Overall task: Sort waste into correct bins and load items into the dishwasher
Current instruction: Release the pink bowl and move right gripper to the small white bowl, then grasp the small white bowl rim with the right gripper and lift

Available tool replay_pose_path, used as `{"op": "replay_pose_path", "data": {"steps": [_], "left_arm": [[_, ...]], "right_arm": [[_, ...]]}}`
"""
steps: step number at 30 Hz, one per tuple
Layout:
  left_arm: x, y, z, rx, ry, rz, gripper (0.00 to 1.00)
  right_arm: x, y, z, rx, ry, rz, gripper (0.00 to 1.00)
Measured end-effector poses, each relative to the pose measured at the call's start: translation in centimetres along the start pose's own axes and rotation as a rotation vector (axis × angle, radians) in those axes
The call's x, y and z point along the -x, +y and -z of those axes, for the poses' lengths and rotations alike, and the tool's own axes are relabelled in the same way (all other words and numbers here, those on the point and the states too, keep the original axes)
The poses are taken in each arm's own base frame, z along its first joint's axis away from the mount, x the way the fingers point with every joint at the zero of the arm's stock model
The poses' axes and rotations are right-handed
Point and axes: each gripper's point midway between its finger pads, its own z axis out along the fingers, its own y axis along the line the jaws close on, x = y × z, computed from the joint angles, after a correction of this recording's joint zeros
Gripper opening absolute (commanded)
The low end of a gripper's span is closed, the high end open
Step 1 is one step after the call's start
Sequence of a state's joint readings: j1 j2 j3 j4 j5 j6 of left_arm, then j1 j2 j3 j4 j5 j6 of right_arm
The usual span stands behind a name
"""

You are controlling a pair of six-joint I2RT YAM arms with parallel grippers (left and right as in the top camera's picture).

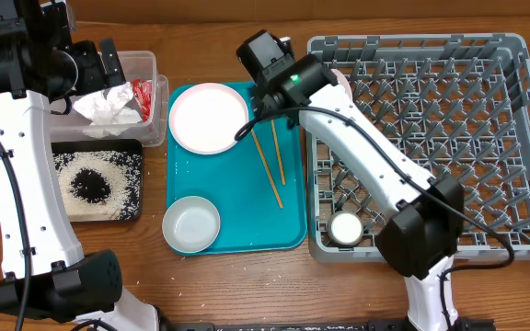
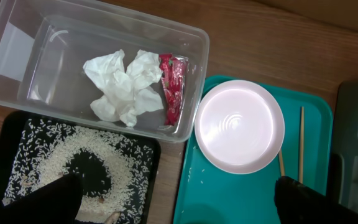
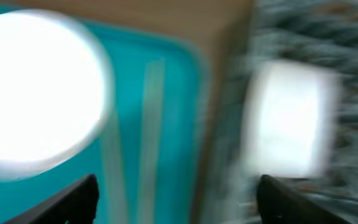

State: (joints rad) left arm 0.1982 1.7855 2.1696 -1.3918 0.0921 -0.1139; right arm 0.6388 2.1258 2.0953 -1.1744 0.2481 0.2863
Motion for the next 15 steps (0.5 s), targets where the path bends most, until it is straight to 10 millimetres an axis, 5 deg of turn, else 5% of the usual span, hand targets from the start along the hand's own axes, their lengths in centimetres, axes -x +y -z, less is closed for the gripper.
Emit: {"op": "replay_pose_path", "data": {"steps": [6, 13, 15], "left_arm": [[0.0, 0.0, 0.0, 0.0, 0.0, 0.0, 1.0], [0.0, 0.0, 0.0, 0.0, 0.0, 0.0, 1.0], [0.0, 0.0, 0.0, 0.0, 0.0, 0.0, 1.0]], "right_arm": [[-5.4, 7.1, -0.1, 0.345, 0.204, 0.038, 0.76], [-15.4, 15.0, -1.1, 0.459, 0.372, 0.214, 0.68], [-16.5, 16.1, -0.8, 0.461, 0.378, 0.242, 0.64]]}}
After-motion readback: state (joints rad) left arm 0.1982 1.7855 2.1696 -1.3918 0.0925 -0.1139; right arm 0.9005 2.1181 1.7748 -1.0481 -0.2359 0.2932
